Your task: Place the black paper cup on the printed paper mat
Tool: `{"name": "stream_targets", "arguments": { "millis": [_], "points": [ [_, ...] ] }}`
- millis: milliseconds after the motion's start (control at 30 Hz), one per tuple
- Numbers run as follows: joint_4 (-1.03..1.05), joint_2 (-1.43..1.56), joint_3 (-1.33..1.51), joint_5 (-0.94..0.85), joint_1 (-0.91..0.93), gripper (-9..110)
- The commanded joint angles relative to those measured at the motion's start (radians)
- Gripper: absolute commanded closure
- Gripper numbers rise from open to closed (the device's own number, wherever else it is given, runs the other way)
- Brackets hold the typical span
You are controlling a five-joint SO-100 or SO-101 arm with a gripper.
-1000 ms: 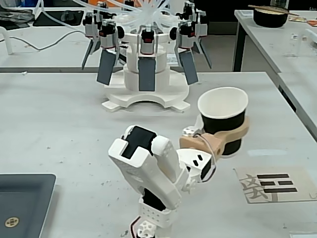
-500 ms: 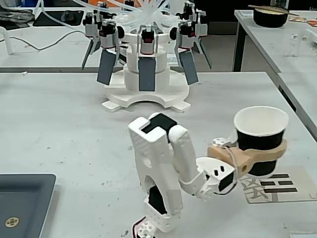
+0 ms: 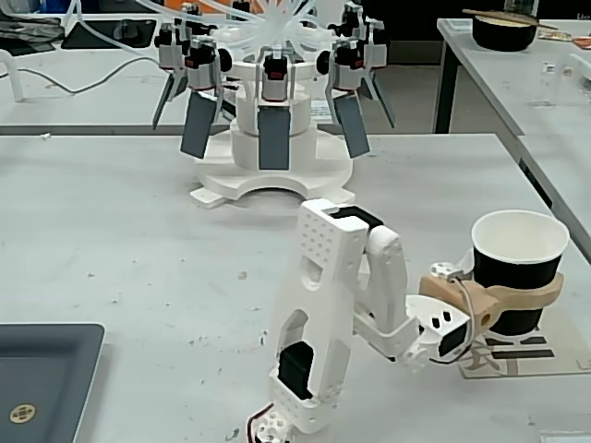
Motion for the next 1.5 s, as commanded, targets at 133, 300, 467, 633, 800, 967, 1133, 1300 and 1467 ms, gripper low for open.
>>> {"name": "stream_targets", "arguments": {
  "millis": [133,300,467,633,800,967,1133,1300,1467],
  "points": [
    [-0.029,-0.126,-0.184,0.006,0.023,96],
    [-0.029,-0.213,-0.250,0.006,0.026,96],
    [-0.029,-0.270,-0.276,0.008,0.025,95],
    [-0.034,-0.313,-0.302,0.008,0.025,94],
    [-0.034,-0.330,-0.318,0.008,0.025,94],
    [-0.034,-0.331,-0.313,0.008,0.025,89],
    [-0.034,-0.314,-0.301,-0.002,0.025,80],
    [-0.018,-0.296,-0.291,-0.005,0.035,70],
    [0.023,-0.236,-0.272,-0.006,0.083,61]
  ]
}}
